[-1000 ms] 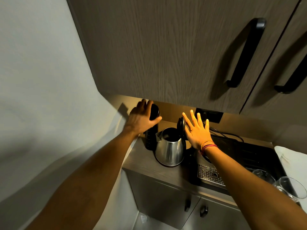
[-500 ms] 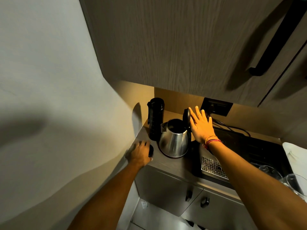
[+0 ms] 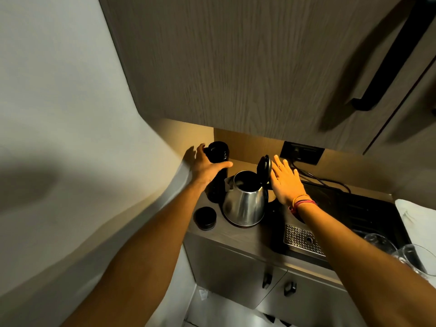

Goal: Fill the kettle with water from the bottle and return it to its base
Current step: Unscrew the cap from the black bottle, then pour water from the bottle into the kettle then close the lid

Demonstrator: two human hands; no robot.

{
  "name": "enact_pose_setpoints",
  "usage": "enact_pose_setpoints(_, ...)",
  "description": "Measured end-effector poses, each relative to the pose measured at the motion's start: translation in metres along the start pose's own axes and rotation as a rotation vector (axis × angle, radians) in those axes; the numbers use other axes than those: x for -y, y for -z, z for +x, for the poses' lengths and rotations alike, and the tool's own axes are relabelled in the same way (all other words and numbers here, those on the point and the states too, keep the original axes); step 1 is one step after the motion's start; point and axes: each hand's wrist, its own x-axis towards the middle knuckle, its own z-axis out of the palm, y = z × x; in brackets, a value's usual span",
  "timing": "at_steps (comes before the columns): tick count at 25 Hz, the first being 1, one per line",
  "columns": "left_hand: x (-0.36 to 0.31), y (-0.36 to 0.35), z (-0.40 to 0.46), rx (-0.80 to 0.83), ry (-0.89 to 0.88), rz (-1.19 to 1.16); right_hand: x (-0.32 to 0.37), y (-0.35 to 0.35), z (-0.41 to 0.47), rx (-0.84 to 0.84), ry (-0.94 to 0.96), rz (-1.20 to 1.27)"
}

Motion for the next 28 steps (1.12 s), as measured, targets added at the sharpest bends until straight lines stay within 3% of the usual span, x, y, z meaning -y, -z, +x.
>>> enact_pose_setpoints(4, 0.009, -0.023, -0.008, -0.054, 0.064, -0.146, 0.001, -0.002, 0.001, 0.017, -0.010, -0.007)
enact_pose_setpoints(12, 0.022, -0.023, -0.012, -0.160, 0.066, -0.203, 0.003, -0.008, 0.000, 0.061, -0.017, 0.070)
enact_pose_setpoints(21, 0.020, 0.034, -0.028, -0.089, -0.215, 0.029, 0.007, -0.003, -0.005, 0.117, -0.024, 0.140)
enact_pose_setpoints(28, 0.018, 0.034, -0.059, -0.038, -0.220, 0.196, 0.012, 0.001, -0.011, 0.128, -0.044, 0.206)
